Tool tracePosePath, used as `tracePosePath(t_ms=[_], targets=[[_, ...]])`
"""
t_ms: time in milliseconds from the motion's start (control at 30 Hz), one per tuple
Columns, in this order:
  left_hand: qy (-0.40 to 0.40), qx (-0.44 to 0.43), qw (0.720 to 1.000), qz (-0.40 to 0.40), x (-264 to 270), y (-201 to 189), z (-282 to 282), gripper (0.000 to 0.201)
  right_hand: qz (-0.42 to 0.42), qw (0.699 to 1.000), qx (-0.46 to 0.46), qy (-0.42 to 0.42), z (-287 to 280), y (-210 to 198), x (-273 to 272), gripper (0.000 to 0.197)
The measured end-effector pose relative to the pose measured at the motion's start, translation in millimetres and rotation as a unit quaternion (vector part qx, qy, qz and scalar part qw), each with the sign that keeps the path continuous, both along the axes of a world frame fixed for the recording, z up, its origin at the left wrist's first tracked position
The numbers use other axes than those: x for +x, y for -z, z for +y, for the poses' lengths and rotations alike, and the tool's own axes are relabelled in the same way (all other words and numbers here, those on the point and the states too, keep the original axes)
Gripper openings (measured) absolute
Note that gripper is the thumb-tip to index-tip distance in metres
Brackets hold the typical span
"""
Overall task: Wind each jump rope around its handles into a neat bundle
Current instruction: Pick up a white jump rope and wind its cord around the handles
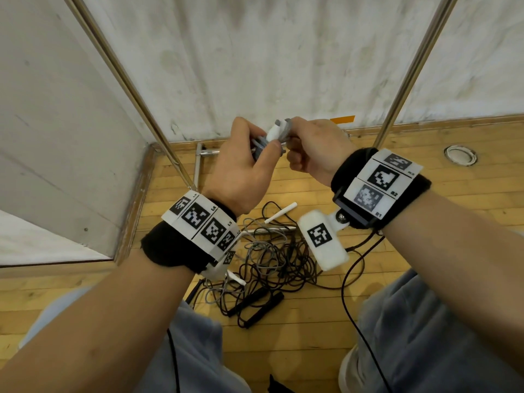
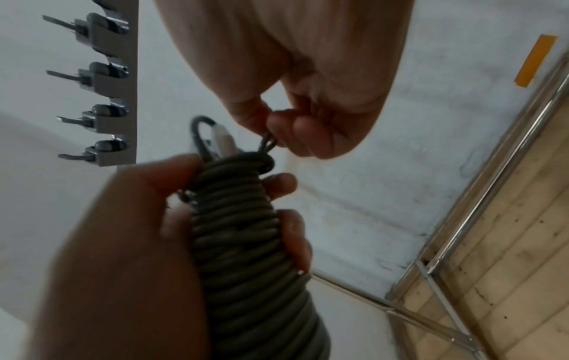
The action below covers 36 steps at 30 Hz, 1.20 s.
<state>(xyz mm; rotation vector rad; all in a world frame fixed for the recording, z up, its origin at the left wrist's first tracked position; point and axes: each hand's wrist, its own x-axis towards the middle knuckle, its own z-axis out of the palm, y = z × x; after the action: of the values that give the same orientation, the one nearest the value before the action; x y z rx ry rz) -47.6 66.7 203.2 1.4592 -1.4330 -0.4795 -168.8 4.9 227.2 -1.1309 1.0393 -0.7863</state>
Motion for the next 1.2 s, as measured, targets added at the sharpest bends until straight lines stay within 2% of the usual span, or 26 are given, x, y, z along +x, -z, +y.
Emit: tracePosePath(t_ms=[133,233,333,467,500,600,733,867,1033,1200], targets=[[0.01,0.018,0.997,0.078,0,-3,-2,0.014,-0.042,0.999,0.002,-0.015,0,5,2,0.013],[0.02,0.048,0.995,0.083,6,-1,-6,0.021,-0.027,0.999,-0.035,-0.031,6,13,6,0.022],[0.028,0.064,0.994,0.086,9,4,-7,0.007,-0.002,0.998,-0.069,-0.012,11,18,8,0.025],[0.016,0.087,0.995,0.05,17,12,-11,0.015,-0.038,0.998,-0.034,0.028,14,24,9,0.021],[0.014,0.1,0.993,0.058,17,12,-12,0.018,-0.043,0.998,-0.028,0.032,15,24,10,0.02],[-0.001,0.11,0.982,0.151,8,6,-9,0.019,-0.038,0.999,-0.03,0.02,14,22,12,0.02],[-0.042,0.084,0.987,0.133,2,-1,-7,0.015,-0.016,0.998,-0.052,0.011,8,21,10,0.023],[-0.01,0.101,0.981,0.168,4,-8,-2,0.01,0.008,0.998,-0.053,0.024,2,25,4,0.025],[0.058,0.118,0.964,0.232,-1,-12,4,0.013,0.014,0.998,-0.029,0.05,-9,27,-5,0.028],[0.073,0.133,0.957,0.249,-2,-14,4,0.011,0.023,0.996,-0.051,0.07,-12,31,-3,0.03]])
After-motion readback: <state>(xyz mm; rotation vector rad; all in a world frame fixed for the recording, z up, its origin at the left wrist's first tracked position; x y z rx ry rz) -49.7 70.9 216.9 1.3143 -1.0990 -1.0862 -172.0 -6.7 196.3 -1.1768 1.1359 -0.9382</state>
